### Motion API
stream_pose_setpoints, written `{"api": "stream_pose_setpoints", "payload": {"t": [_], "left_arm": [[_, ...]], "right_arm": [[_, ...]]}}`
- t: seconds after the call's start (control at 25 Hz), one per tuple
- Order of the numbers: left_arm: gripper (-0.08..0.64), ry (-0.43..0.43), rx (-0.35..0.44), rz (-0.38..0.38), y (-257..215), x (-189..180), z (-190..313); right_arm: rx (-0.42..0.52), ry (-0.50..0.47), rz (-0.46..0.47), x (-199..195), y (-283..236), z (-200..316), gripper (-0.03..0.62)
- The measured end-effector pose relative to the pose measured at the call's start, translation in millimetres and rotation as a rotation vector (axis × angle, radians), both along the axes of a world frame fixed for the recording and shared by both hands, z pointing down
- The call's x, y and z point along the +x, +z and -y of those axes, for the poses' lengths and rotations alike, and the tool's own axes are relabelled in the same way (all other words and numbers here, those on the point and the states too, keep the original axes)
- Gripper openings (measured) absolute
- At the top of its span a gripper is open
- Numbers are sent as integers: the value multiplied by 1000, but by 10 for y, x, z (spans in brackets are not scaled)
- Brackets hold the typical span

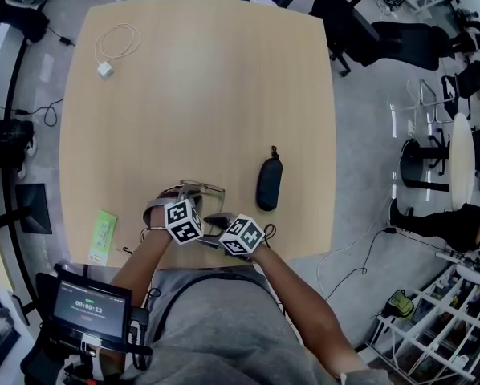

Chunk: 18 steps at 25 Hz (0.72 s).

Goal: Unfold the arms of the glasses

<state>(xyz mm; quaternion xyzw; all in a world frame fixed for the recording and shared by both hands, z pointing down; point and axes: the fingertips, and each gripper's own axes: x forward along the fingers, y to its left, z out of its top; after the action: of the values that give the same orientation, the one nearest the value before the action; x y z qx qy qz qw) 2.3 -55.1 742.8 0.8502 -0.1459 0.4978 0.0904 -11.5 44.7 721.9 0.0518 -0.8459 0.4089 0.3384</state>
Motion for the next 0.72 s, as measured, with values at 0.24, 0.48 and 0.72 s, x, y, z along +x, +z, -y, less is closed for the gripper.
{"api": "stream_pose_setpoints", "payload": {"t": [0.24,0.48,0.72], "left_arm": [[46,69,-129,2,-41,-14,-102],[46,127,-138,5,-81,-82,-261],[46,163,-139,-25,-142,-109,-350]], "right_arm": [[-27,3,1,-34,-41,22,264],[-67,-17,8,24,-67,-27,264],[-105,-34,22,49,-129,-77,262]]}}
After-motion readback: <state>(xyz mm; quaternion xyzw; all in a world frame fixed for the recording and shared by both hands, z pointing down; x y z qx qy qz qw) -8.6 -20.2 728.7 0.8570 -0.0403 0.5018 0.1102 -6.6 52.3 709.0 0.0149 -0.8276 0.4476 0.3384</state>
